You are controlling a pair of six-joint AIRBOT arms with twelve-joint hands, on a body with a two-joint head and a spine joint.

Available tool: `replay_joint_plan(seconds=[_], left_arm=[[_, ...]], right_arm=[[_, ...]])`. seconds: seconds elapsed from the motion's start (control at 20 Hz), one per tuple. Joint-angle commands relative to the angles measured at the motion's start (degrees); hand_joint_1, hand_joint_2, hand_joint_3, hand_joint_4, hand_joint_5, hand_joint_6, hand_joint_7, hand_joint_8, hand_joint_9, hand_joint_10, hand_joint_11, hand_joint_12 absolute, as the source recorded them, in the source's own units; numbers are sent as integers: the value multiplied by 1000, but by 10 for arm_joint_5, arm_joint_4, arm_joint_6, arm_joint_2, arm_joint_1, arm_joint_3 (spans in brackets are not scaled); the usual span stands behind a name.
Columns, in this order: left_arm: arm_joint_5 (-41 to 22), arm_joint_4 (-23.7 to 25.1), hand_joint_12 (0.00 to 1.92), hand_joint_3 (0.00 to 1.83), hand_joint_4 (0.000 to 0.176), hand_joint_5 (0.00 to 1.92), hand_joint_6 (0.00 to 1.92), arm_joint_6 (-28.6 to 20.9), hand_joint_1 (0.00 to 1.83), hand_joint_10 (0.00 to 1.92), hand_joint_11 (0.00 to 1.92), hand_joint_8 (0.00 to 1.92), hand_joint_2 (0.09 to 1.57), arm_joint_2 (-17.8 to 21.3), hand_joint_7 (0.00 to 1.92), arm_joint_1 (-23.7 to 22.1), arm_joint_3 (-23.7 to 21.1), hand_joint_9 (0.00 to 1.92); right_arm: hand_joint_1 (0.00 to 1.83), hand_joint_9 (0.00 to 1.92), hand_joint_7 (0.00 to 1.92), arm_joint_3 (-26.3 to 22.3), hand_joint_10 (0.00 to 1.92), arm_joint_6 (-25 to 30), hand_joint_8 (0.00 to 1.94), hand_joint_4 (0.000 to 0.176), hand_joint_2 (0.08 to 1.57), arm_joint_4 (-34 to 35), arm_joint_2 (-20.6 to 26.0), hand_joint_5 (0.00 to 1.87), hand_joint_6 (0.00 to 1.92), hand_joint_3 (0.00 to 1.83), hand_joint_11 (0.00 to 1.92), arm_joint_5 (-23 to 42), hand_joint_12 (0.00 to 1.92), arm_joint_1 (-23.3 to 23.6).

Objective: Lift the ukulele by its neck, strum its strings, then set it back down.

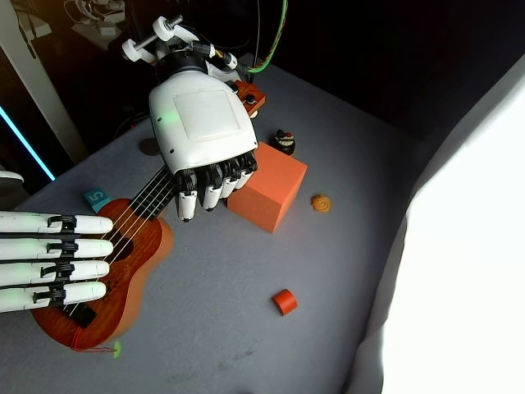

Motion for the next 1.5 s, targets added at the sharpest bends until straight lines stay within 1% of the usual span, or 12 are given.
replay_joint_plan(seconds=[0.0,0.2,0.25,0.3,0.55,0.6,0.75,0.95,1.1,1.25,1.35,1.45], left_arm=[[-13,32,1921,0,176,1195,1921,-1,1497,1921,1520,1921,1210,3,1288,-12,-3,1438],[-13,32,1921,0,176,1188,1921,1,1527,1921,1516,1921,1208,3,1254,-9,-4,1427],[-13,32,1921,2,176,1182,1921,1,1471,1921,1506,1921,1215,3,1262,-9,-4,1422],[-13,32,1921,4,176,1177,1921,1,1500,1921,1513,1921,1221,3,1253,-9,-4,1423],[-13,32,1921,0,176,1167,1921,2,1511,1921,1500,1921,1218,3,1280,-10,-6,1425],[-13,32,1921,1,176,1170,1921,2,1490,1921,1502,1921,1219,3,1281,-11,-7,1423],[-6,33,1921,5,176,1205,1921,1,1501,1921,1501,1921,1230,3,1287,-9,-12,1419],[-11,33,1921,1,176,1167,1921,-4,1498,1921,1503,1921,1224,3,1265,8,-20,1421],[-3,47,1921,0,176,1138,1921,-19,1494,1921,1503,1921,1213,3,1235,26,-31,1413],[11,65,1921,2,176,1222,1921,-51,1542,1921,1524,1921,1224,3,1290,47,-44,1441],[23,99,1921,0,176,1228,1921,-106,1537,1921,1528,1921,1214,2,1283,65,-51,1440],[36,128,1921,0,174,1122,1921,-156,1514,1921,1523,1921,1210,0,1263,81,-57,1435]], right_arm=[[0,40,69,-7,4,5,0,0,1344,9,3,89,23,4,1,69,0,3],[13,60,91,-11,13,8,7,0,1338,8,8,103,27,0,12,80,7,7],[14,52,83,-11,9,10,4,0,1340,9,10,95,23,1,5,81,5,9],[2,46,80,-11,7,11,2,0,1340,9,12,85,18,1,3,83,5,13],[0,47,81,-4,7,5,3,0,1343,19,22,76,13,1,0,83,0,56],[0,37,75,-2,2,-14,1,0,1345,41,25,78,14,2,0,81,0,61],[0,36,58,6,2,-111,0,0,1344,131,34,70,10,2,1,78,0,72],[0,47,76,10,6,-286,8,0,1343,315,36,88,17,1,0,83,0,67],[0,53,66,8,9,-368,1,0,1346,352,34,85,15,2,0,84,0,62],[4,52,81,7,8,-421,7,0,1346,409,29,98,20,2,0,86,0,47],[28,36,71,7,1,-434,2,0,1345,425,26,90,16,1,0,86,0,42],[17,41,74,6,3,-434,2,0,1346,425,24,83,12,1,0,88,0,40]])
